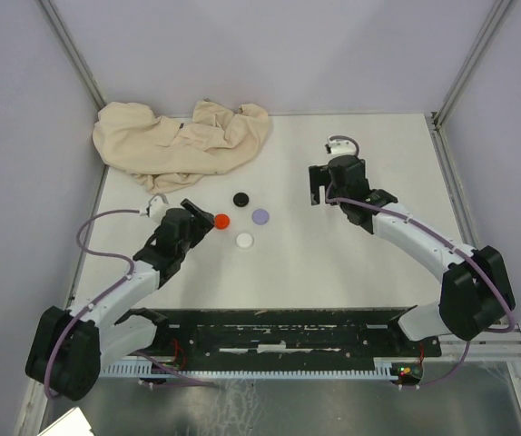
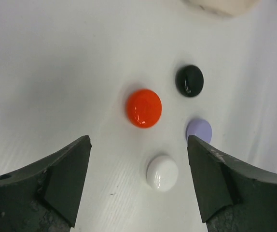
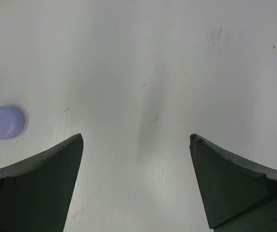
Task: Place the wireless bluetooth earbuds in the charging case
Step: Reset both arms
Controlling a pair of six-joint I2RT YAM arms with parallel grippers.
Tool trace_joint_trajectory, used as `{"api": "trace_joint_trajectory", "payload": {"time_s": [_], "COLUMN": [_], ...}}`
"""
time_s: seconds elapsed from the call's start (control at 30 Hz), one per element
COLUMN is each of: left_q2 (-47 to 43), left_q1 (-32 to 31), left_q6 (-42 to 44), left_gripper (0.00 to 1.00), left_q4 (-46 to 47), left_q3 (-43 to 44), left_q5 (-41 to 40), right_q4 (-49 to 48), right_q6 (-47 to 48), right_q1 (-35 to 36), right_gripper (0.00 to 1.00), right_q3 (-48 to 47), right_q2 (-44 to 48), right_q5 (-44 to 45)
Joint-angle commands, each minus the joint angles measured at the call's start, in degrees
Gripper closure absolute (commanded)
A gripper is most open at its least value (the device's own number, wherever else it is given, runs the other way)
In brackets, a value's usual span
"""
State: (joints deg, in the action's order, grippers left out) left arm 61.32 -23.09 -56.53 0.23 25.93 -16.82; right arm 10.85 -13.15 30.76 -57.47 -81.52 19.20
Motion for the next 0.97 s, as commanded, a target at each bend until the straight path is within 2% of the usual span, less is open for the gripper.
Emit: {"api": "trace_joint_trajectory", "payload": {"time_s": [0.0,0.23,0.43,0.7,0.83,0.93], "left_q2": [-3.54,3.75,8.89,10.79,10.65,10.58], "left_q1": [2.39,11.97,19.17,30.11,31.03,31.01], "left_q6": [-2.21,0.22,0.38,0.07,-0.29,-0.96], "left_gripper": [0.12,0.12,0.12,0.11,0.11,0.11], "left_q4": [-5.37,-2.26,0.98,1.95,2.70,3.45], "left_q3": [1.95,6.21,10.10,13.87,13.78,12.61], "left_q5": [-14.84,-8.25,-3.01,2.04,4.40,5.62], "right_q4": [4.72,9.65,24.06,32.06,34.46,35.73], "right_q6": [-8.01,-18.43,-27.04,-34.39,-36.12,-41.27], "right_q1": [-3.62,-5.55,-5.55,-5.55,-5.61,-5.74], "right_gripper": [0.00,0.00,0.01,0.00,0.00,0.00], "right_q3": [-5.18,-7.91,-16.40,-19.04,-20.53,-20.86], "right_q2": [-0.70,-0.45,-4.43,-6.96,-8.98,-9.15], "right_q5": [4.27,17.28,28.90,35.58,35.92,35.25]}}
